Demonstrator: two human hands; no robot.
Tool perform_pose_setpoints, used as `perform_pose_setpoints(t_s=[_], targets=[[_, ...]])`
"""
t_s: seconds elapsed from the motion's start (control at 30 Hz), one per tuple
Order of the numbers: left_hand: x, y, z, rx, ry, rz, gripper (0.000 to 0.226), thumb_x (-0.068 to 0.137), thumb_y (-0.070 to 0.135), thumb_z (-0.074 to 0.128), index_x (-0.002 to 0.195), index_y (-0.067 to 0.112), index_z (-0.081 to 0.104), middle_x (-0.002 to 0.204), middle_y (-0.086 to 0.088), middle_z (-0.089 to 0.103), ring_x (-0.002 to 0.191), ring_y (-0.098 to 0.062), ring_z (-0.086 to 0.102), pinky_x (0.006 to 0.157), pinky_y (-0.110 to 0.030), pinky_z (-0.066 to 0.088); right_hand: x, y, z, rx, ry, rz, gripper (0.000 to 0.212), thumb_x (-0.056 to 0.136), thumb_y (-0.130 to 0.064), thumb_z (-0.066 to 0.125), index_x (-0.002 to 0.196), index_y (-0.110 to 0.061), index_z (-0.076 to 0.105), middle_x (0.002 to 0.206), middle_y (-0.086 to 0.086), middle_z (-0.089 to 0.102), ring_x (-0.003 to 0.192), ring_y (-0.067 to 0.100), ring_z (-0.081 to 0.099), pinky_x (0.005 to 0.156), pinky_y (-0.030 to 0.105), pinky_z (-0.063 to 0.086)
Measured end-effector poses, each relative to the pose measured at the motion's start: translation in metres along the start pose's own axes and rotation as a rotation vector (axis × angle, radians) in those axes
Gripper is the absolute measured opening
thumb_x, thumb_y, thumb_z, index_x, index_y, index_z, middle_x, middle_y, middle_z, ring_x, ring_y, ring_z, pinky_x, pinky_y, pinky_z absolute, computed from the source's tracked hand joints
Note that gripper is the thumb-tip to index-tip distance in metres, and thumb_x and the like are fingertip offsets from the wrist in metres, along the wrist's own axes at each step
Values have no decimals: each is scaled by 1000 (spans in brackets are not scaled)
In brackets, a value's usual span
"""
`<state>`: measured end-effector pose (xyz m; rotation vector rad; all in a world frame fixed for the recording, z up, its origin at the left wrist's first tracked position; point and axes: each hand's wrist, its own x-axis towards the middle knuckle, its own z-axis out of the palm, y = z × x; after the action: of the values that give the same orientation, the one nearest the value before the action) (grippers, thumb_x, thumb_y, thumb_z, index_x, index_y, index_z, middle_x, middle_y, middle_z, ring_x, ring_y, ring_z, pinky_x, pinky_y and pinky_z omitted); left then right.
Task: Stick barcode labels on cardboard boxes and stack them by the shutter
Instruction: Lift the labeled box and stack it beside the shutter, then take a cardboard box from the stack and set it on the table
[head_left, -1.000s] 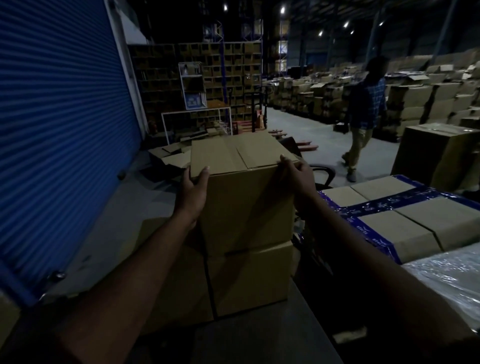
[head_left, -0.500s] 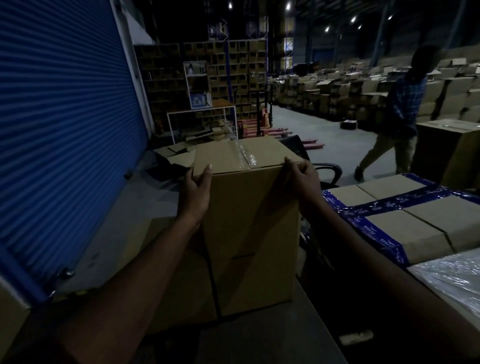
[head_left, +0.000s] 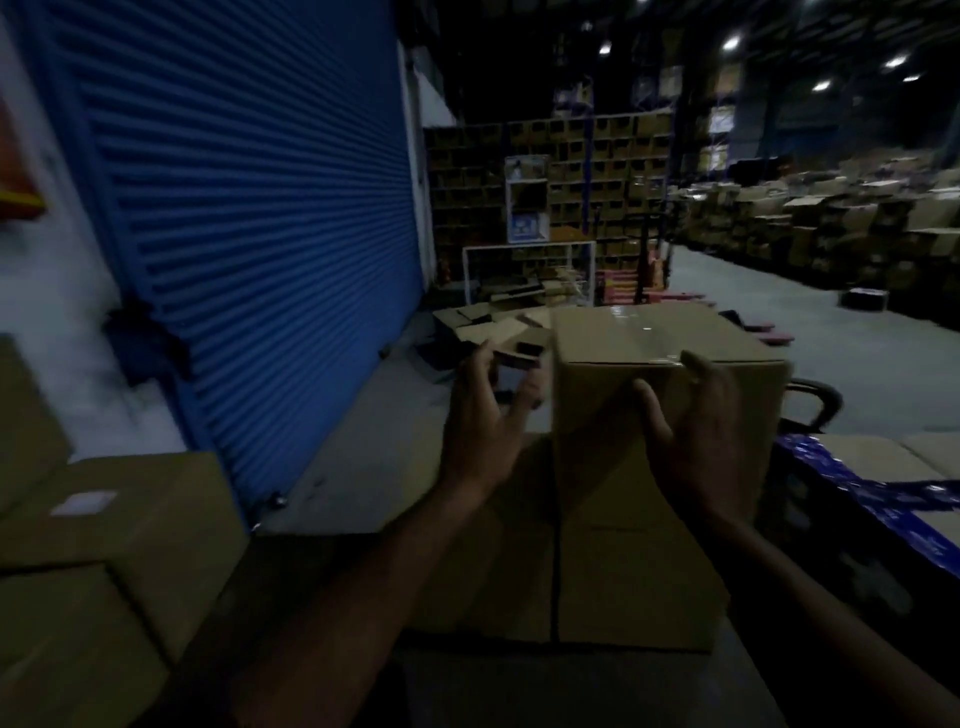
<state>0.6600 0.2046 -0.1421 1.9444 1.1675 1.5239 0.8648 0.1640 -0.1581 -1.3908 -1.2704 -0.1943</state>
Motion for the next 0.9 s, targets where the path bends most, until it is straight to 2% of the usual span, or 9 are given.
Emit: perform_pose_setpoints(t_s=[0.1,0.2,0.33,0.43,0.47,0.6,0.73,0.83,0.9], targets=[[-30,-19,-50,113,54,4,67,94,61,48,151,35,25,152,12,34,126,9,33,84,2,30,-31,-36,34,118,-146,-40,58,89,-43,59,137,-16,41,135,8,44,126,24,44,99,51,46],[-62,-43,-105,229,142,-18,69,93,66,45,149,28,32,147,9,38,130,4,36,92,0,27,-61,-76,75,223,-302,-74,56,88,-44,59,136,-20,42,134,1,42,122,21,47,91,51,51],[-99,-78,-183,280,232,-113,68,94,62,50,148,25,35,148,7,40,132,2,39,106,-21,39,-105,-141,127,353,-452,-100,58,86,-54,54,134,-23,43,134,-2,46,120,17,48,94,46,49],[-125,-93,-243,346,305,-151,67,94,59,51,148,23,36,149,6,41,126,12,39,102,-8,34,-143,-188,163,426,-558,-87,54,87,-50,59,133,-27,43,131,-8,44,118,12,47,96,43,48],[-132,-98,-262,364,331,-167,68,93,60,50,147,22,37,148,5,42,126,9,39,102,-7,34,-157,-203,174,440,-591,-94,53,88,-48,60,133,-27,43,132,-8,44,120,12,47,97,43,48],[-158,-116,-343,441,433,-212,68,92,67,47,143,22,41,141,5,45,130,-6,42,109,-29,39,-208,-265,218,475,-703,-117,62,86,-53,57,135,-19,43,136,0,47,124,17,47,101,45,46],[-179,-123,-435,485,519,-210,64,92,58,52,144,22,41,142,7,45,126,-1,42,99,-16,37,-250,-344,262,531,-770,-124,58,87,-47,62,135,-19,44,134,0,48,120,15,48,99,37,46],[-186,-125,-514,575,586,-158,67,91,66,46,144,26,40,138,10,44,123,0,43,94,-12,36,-274,-412,293,608,-799,-117,54,88,-40,64,134,-18,46,130,-3,50,118,10,49,90,10,40],[-187,-127,-567,612,648,-118,66,91,65,45,143,24,40,140,8,44,127,-3,43,99,-16,36,-287,-460,314,677,-831,-102,57,88,-45,62,135,-18,46,131,-6,50,118,7,48,91,13,41]])
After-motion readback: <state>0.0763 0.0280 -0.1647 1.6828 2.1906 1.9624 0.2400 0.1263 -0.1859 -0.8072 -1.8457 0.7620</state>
